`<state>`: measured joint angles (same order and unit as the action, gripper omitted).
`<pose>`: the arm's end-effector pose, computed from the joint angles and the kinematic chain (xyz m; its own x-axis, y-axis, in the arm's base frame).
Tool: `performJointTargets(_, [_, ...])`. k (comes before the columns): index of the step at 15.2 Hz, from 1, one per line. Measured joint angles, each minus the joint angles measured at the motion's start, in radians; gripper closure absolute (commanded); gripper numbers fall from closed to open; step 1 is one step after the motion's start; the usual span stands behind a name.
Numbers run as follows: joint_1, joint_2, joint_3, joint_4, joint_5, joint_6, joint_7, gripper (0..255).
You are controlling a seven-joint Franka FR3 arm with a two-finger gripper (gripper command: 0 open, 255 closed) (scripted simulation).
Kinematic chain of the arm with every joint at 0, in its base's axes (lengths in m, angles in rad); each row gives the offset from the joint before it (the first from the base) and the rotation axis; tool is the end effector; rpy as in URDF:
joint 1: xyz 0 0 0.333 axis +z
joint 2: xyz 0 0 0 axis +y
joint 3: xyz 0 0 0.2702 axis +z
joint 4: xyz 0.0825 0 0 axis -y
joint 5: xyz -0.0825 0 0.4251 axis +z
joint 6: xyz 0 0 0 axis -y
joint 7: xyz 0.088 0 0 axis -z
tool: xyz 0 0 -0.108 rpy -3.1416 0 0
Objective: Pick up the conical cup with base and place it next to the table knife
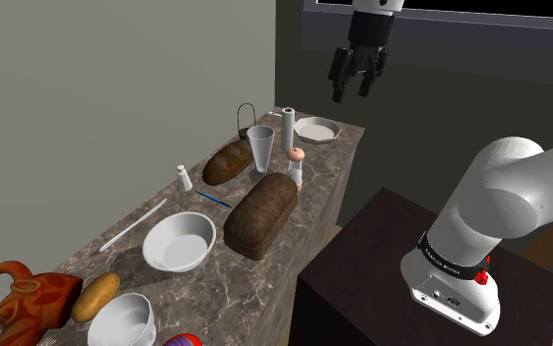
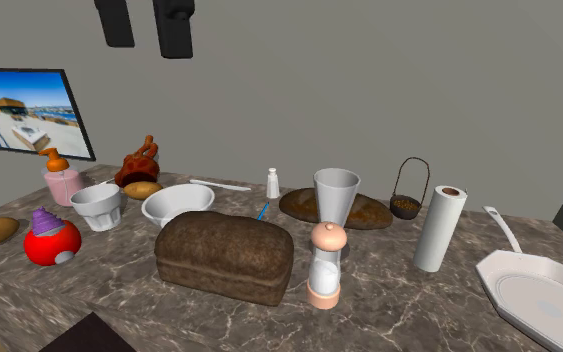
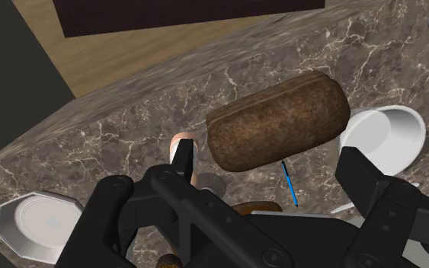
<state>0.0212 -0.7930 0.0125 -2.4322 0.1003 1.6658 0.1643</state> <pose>0.3855 0.0232 0.5294 0.9897 -0.1424 0.0109 -0.1408 -0.9856 -0.0941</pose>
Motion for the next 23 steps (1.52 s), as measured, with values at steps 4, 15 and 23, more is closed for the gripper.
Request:
performJointTargets(4, [-0.007, 0.062, -0.013, -0.004, -0.004, 0.07, -0.017, 0])
performJointTargets(15, [-0.023, 0.42, -0.07, 0.054, 0.012, 0.396, -0.096, 0])
performJointTargets(23, [-0.03, 0.721, -0.111, 0.201, 0.068, 0.565, -0.176, 0])
